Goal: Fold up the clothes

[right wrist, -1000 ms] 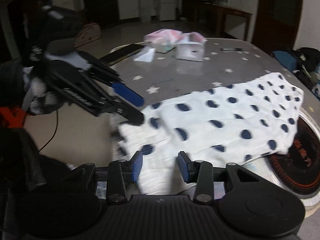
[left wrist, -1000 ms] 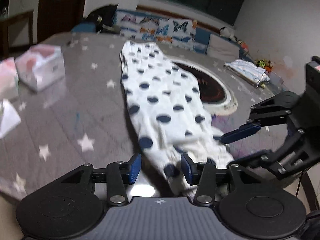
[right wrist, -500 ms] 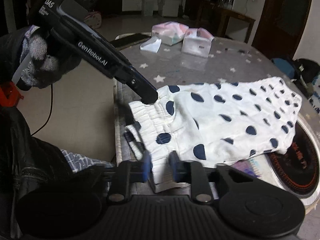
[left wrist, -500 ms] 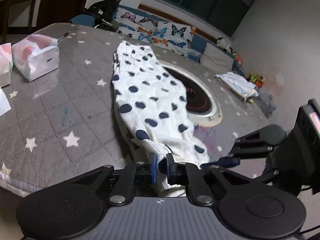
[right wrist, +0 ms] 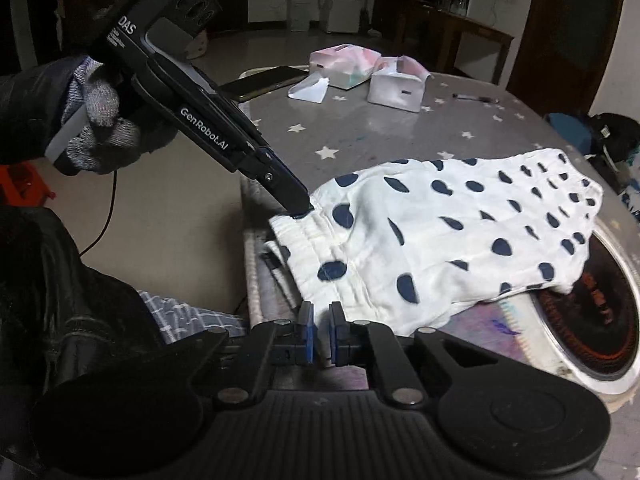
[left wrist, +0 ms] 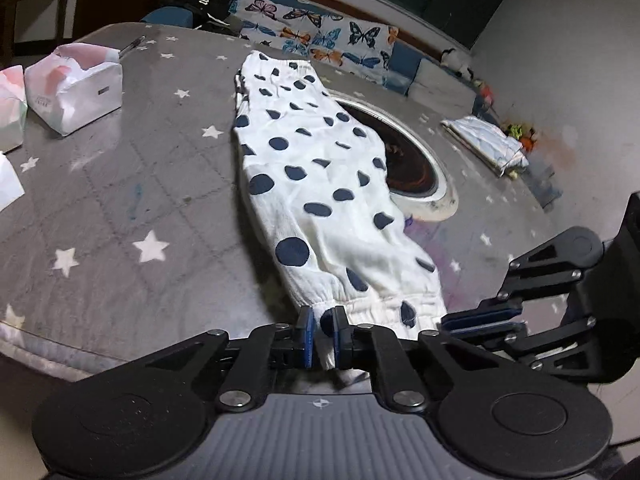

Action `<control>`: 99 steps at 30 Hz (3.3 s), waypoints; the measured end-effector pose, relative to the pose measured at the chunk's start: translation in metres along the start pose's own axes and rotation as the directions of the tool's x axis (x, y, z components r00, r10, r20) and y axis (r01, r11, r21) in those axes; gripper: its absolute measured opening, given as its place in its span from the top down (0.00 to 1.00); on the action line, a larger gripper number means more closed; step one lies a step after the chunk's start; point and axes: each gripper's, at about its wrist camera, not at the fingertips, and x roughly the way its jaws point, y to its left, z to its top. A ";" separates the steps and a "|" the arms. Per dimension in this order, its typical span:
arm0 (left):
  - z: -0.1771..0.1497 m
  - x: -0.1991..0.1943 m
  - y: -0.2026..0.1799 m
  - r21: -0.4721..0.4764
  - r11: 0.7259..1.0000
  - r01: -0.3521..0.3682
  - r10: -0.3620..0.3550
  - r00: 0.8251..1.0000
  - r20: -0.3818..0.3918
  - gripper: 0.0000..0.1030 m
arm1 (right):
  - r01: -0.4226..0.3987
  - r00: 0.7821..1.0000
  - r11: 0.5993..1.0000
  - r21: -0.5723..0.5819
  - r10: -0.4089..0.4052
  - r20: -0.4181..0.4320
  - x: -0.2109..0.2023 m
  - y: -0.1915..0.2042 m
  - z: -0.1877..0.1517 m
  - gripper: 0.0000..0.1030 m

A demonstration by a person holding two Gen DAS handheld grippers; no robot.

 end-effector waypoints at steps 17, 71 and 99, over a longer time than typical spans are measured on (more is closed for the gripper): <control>0.034 0.035 -0.021 0.149 0.989 0.006 -0.020 0.996 0.092 0.88 | 0.018 0.999 0.985 0.169 -0.025 0.040 0.023 -0.053 0.007 0.87; 0.079 0.084 0.001 0.022 0.998 0.060 -0.061 0.996 0.058 0.50 | 0.184 0.954 0.789 0.586 -0.287 0.086 0.146 -0.419 0.091 0.50; 0.080 0.080 0.008 -0.020 1.000 -0.011 0.012 0.998 0.069 0.48 | 0.100 0.933 0.816 0.569 -0.276 0.232 0.111 -0.385 0.099 0.90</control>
